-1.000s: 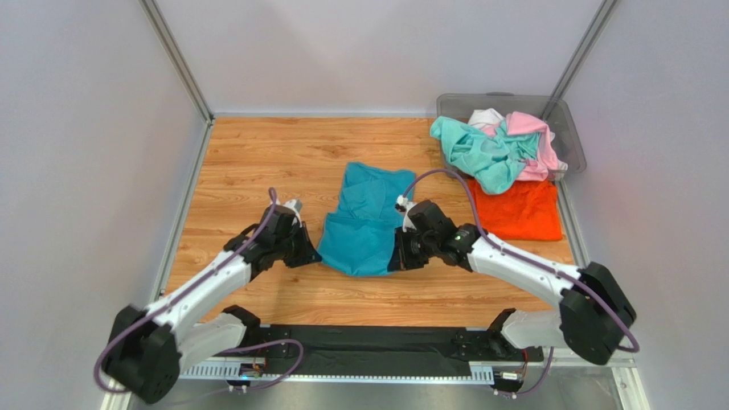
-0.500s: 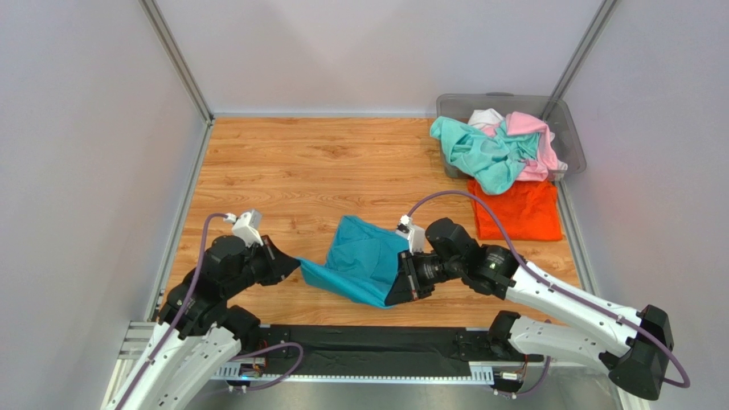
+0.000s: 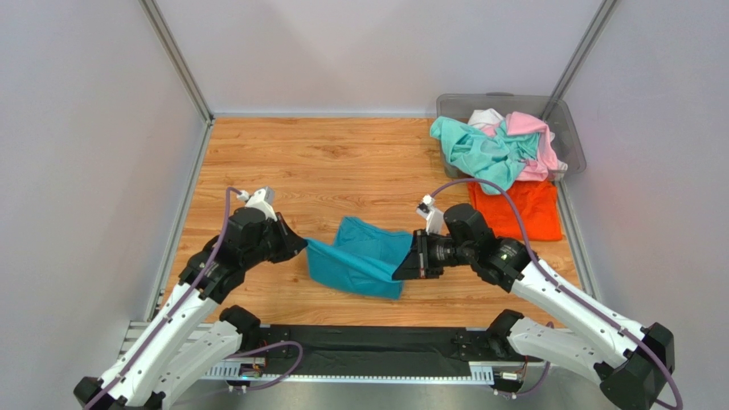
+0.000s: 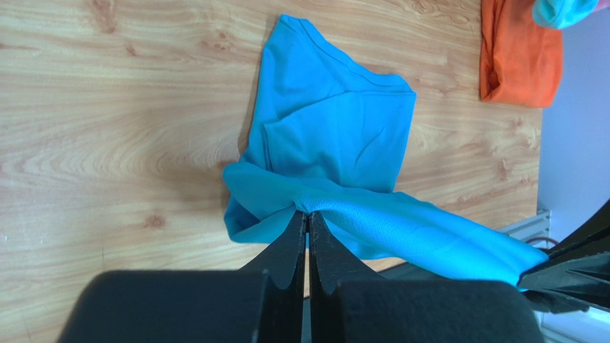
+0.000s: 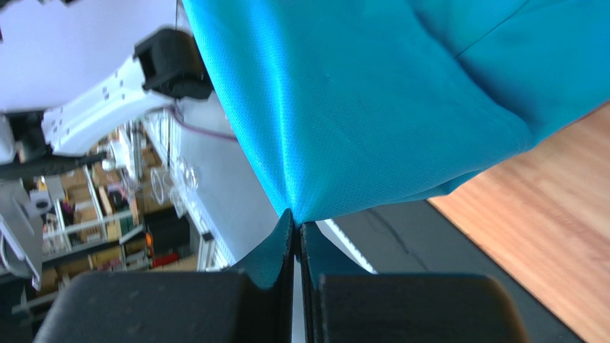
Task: Fold and stack the t-shirts
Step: Fold the tshirt
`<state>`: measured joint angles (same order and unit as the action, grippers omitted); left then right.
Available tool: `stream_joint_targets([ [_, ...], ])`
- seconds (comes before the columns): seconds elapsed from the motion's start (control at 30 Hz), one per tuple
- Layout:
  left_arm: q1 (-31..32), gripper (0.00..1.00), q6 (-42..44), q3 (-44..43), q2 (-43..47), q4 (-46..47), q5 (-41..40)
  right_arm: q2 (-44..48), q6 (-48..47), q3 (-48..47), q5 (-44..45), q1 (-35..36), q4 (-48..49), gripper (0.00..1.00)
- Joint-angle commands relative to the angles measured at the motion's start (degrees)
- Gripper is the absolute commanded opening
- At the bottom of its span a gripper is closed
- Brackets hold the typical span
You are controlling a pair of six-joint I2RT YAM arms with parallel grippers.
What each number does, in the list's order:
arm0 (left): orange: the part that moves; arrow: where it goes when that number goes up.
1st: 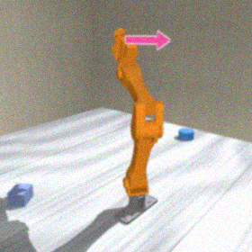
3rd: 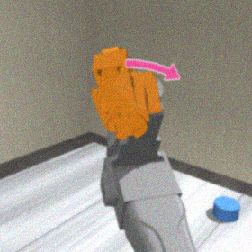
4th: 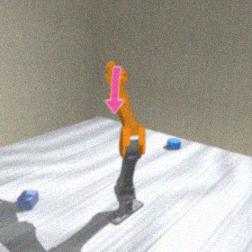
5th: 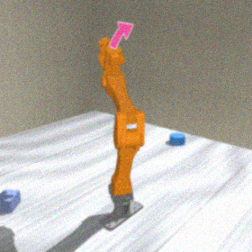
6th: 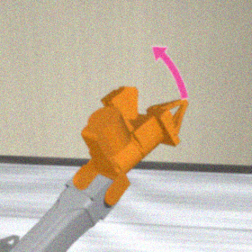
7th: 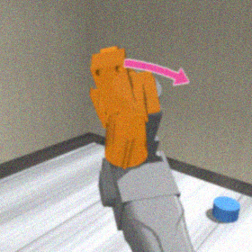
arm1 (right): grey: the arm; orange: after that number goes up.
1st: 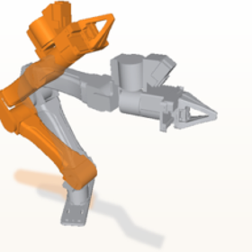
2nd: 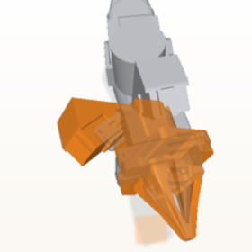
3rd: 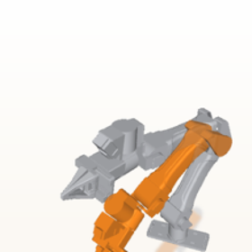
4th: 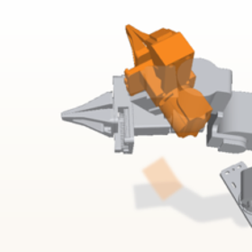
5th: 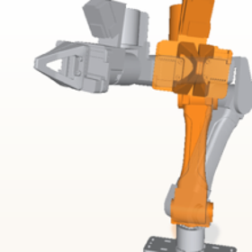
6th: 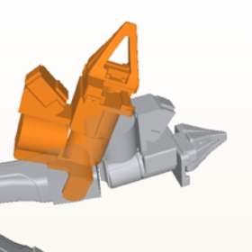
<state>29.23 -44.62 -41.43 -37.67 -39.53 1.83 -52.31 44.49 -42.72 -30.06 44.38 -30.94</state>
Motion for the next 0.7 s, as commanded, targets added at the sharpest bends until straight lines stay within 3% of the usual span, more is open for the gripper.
stream_joint_targets([
  [0.0, -0.23, 0.0, 1.38, -2.78, -3.36, 7.97, -4.11, 1.34, -2.39, -1.49, -1.4, -5.07, -0.09, 0.0],
  [0.67, -0.58, 0.0, 4.54, -19.2, -38.78, 15.71, -8.15, -20.8, -3.88, -2.98, -9.58, -26.01, 13.0, 0.0],
])
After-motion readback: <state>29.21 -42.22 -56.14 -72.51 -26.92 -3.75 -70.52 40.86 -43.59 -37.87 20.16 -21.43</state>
